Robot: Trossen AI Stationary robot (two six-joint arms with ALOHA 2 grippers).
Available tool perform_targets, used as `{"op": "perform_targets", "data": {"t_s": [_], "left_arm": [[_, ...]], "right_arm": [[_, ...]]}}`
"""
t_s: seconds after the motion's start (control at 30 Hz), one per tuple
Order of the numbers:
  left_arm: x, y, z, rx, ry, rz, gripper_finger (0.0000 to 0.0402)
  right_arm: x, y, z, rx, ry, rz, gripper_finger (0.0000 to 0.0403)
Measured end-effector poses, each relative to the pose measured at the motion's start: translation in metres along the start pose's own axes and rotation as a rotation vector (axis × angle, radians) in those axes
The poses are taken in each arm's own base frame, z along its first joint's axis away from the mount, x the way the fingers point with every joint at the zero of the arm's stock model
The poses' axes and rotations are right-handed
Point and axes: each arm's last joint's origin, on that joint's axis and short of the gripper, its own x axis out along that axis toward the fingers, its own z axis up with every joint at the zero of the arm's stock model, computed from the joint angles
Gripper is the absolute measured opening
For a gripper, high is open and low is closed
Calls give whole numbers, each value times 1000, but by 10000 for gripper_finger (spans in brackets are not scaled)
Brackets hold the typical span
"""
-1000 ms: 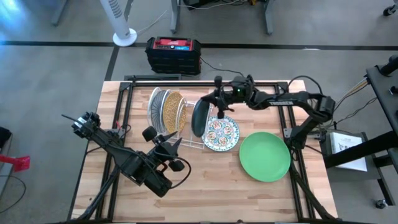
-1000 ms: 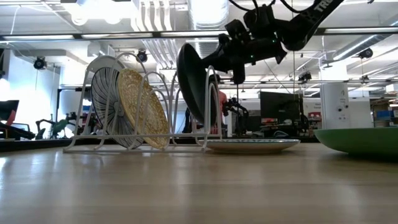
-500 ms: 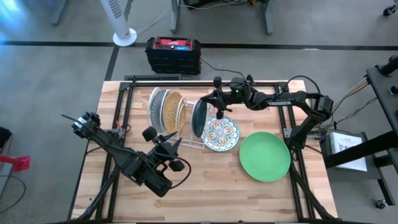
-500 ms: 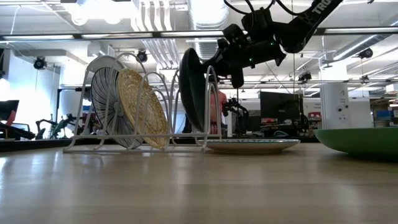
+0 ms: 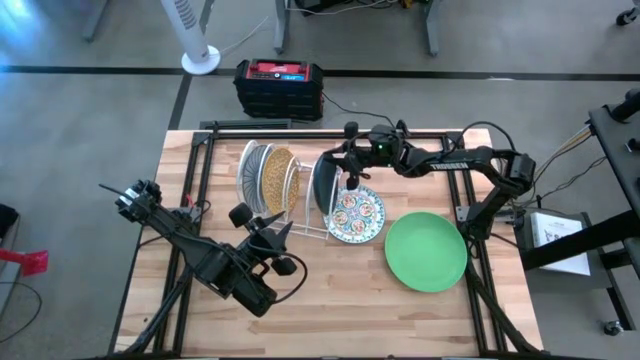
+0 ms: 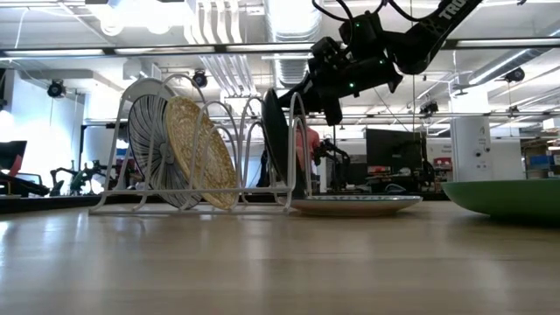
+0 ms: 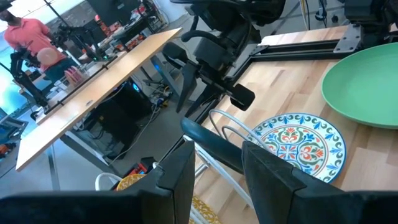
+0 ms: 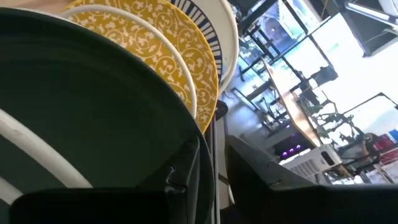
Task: Sort dishes
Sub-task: Put the dark green plate in the dish rack
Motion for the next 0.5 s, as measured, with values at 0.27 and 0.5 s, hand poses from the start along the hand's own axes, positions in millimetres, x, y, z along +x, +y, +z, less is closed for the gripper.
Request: {"op": "perform_targets", "data": {"t_s": [0.27,0.5], "left_arm": [[0,0,0,0,0,0,123],[0,0,0,-4,0,0,123]], "right_arm": [[0,2,3,24,-2,-1,90],[-2,1,9,17,28,-35,115]]}}
